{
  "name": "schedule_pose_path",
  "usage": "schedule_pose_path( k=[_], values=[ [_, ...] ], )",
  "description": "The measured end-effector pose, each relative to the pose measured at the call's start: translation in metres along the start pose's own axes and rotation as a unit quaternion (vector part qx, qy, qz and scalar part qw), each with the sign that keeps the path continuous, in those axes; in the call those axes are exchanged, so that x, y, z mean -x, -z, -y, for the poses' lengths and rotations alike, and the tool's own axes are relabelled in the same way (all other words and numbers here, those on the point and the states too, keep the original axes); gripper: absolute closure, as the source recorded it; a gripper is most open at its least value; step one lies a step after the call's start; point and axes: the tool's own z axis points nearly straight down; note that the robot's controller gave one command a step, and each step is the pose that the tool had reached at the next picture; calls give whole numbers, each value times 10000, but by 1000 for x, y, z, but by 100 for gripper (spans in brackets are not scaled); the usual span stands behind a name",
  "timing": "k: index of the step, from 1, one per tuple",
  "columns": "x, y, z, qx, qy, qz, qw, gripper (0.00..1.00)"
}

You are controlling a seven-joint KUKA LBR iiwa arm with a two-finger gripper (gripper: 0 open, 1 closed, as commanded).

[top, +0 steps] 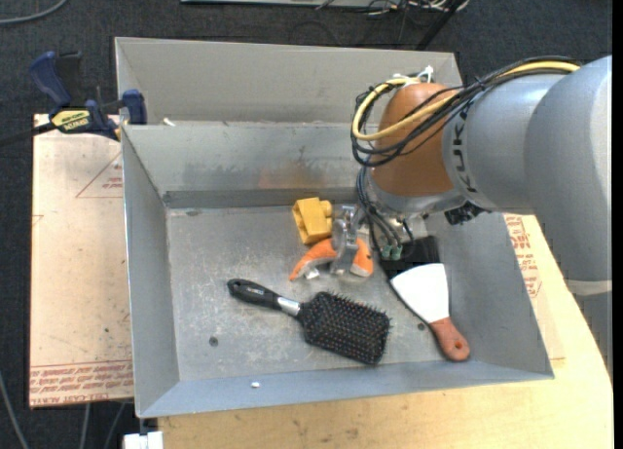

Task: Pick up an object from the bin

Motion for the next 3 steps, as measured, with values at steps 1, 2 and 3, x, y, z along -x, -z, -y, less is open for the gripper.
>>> schedule_pose_path(
  k=[1,2,3],
  values=[
    [-5,34,0,-11,19,-70,10000,100],
    [12,96,2,-2,125,-14,9999,100],
    [9,131,-9,-6,513,-21,9987,100]
  ],
)
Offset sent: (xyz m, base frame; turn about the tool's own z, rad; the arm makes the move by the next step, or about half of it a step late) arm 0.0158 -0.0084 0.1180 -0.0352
